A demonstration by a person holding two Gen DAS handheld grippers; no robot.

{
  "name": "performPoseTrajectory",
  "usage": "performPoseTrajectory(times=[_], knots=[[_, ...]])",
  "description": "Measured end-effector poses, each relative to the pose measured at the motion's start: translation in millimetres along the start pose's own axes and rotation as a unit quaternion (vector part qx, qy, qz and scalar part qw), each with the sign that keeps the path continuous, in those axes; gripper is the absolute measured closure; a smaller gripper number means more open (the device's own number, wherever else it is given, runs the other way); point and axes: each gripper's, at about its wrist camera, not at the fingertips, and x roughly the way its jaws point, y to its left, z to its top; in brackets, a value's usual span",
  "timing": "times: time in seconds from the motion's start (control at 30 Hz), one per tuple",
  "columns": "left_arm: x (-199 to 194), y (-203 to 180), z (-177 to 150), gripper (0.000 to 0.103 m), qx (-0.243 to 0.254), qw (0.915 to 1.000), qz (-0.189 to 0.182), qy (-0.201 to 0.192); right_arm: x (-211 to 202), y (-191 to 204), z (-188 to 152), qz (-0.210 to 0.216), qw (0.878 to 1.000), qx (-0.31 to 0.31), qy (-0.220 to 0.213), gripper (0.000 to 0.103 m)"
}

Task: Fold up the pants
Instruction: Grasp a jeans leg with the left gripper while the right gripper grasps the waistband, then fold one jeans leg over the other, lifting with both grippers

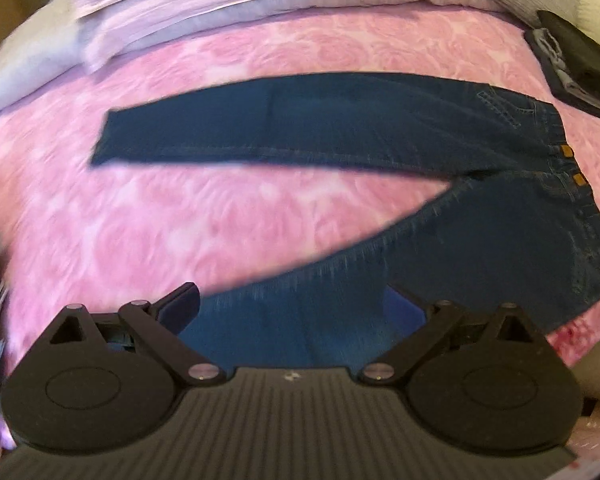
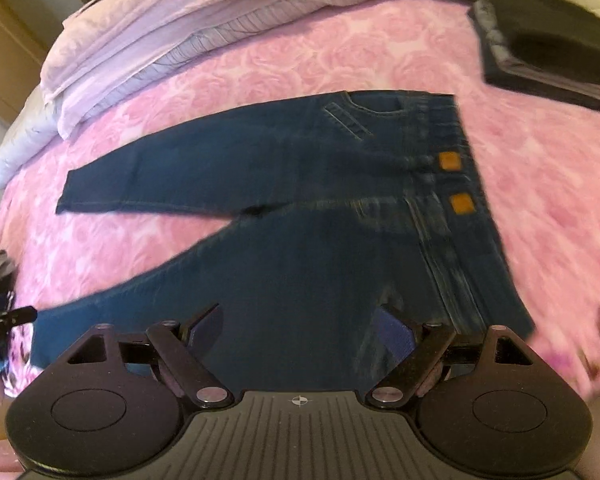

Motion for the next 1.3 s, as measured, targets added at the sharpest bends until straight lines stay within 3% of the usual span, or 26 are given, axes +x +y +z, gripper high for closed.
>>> performPoseTrajectory(times=[0.1,0.23,0.33,0.47,0.57,0.67,0.83,0.93,0.97,1.0,1.03,1.07,1.1,1.2,1.3], knots=[[52.1,14.3,33.4,0.01,0.041,0.9988,-0.024,-0.014,42.3,-15.4,34.5,0.006,1.0,-0.026,-0.01,0.035],[121.6,24.0,86.4,0.015,0.105,0.9922,-0.037,-0.056,93.4,-32.9,87.2,0.003,0.998,-0.064,-0.023,0.036],[166.1,27.6,131.0,0.019,0.149,0.984,-0.05,-0.083,125.4,-41.2,130.5,0.001,0.995,-0.093,-0.029,0.036],[212.7,28.6,185.3,0.019,0.217,0.9669,-0.068,-0.116,161.7,-44.7,180.8,-0.001,0.99,-0.136,-0.043,0.036],[240.9,35.0,216.3,0.02,0.237,0.9617,-0.09,-0.105,187.8,-46.1,207.1,0.0,0.986,-0.164,-0.038,0.036],[265.7,44.3,235.3,0.028,0.261,0.9568,-0.1,-0.079,211.5,-48.7,220.9,-0.01,0.981,-0.192,-0.02,0.036],[295.4,59.6,240.5,0.037,0.3,0.9464,-0.115,-0.033,247.6,-65.2,233.7,-0.019,0.977,-0.213,0.02,0.036],[296.7,60.0,237.0,0.056,0.307,0.9415,-0.135,-0.031,253.9,-70.8,233.0,0.002,0.977,-0.21,0.031,0.048],[294.6,57.1,233.9,0.063,0.316,0.9383,-0.136,-0.035,251.5,-70.4,232.0,0.014,0.977,-0.211,0.031,0.066],[291.7,54.2,229.6,0.07,0.328,0.9345,-0.132,-0.043,248.6,-67.9,231.3,0.014,0.976,-0.215,0.03,0.092],[288.4,51.9,225.2,0.076,0.337,0.9322,-0.123,-0.05,243.4,-61.2,225.9,0.004,0.972,-0.235,0.025,0.093],[285.1,50.2,220.7,0.089,0.341,0.9317,-0.11,-0.058,236.9,-52.4,217.3,-0.007,0.964,-0.267,0.017,0.098],[281.7,49.0,216.9,0.097,0.344,0.9321,-0.093,-0.066,229.3,-45.5,209.5,-0.017,0.958,-0.287,0.006,0.098],[251.4,49.3,198.2,0.1,0.325,0.938,-0.063,-0.102,187.4,-32.4,184.7,-0.037,0.951,-0.301,-0.062,0.099],[197.4,50.9,170.1,0.1,0.283,0.9472,-0.032,-0.146,129.1,-11.6,141.8,-0.056,0.935,-0.322,-0.135,0.099]])
